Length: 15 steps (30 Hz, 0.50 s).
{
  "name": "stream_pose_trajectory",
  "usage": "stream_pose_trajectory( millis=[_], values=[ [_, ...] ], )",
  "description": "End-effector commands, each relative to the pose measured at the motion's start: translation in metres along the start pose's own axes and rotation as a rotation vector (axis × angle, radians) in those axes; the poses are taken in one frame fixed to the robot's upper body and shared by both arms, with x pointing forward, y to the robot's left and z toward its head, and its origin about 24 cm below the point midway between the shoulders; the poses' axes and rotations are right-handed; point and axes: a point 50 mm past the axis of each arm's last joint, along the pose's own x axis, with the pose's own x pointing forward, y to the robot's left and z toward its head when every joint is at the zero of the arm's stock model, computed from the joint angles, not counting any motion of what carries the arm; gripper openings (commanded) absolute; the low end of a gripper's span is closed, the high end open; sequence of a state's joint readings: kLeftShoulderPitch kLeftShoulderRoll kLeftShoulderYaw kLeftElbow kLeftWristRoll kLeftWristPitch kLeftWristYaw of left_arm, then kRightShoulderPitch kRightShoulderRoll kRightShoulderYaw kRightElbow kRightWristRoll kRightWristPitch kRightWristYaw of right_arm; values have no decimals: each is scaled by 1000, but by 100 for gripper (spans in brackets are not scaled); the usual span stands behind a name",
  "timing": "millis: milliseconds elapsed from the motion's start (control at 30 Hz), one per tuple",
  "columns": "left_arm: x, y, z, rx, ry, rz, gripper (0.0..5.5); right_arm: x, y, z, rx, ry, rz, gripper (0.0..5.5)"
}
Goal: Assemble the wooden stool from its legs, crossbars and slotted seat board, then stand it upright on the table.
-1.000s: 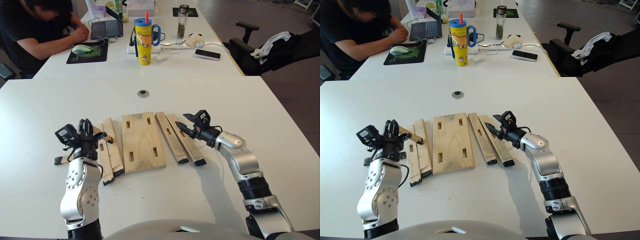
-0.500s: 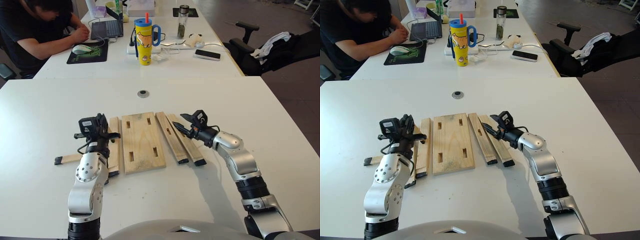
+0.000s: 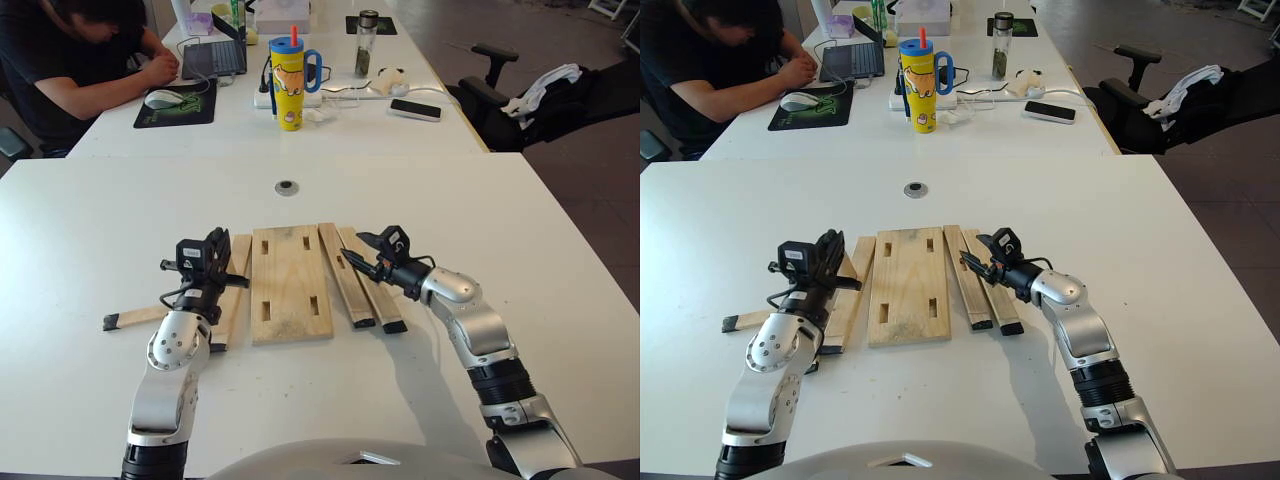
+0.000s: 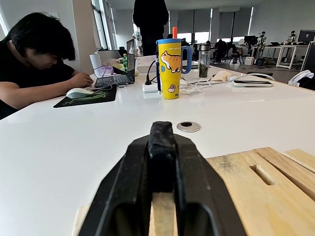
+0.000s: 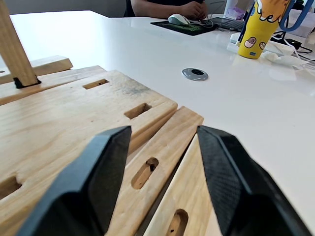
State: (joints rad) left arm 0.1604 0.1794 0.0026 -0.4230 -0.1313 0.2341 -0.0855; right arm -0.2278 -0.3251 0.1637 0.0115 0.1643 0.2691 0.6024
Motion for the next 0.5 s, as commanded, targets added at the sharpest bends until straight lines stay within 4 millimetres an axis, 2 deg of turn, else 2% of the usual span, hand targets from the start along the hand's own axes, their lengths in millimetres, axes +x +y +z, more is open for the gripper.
stream_pose_trajectory(
  millis=[33,267,300,400,500],
  values=[
    [-4,-1,-18,-2,99,-40,40,0,-1,1,-4,3,-15,248],
    [4,-1,-3,-13,13,-31,40,2,0,1,3,-2,-16,248],
    [6,1,2,-19,-16,-24,76,2,1,1,4,-3,-15,248],
    [9,3,17,-35,-102,-27,114,2,1,0,7,-5,-17,248],
    [12,4,23,-34,-132,-34,155,3,0,0,8,-7,-23,248]
  ],
)
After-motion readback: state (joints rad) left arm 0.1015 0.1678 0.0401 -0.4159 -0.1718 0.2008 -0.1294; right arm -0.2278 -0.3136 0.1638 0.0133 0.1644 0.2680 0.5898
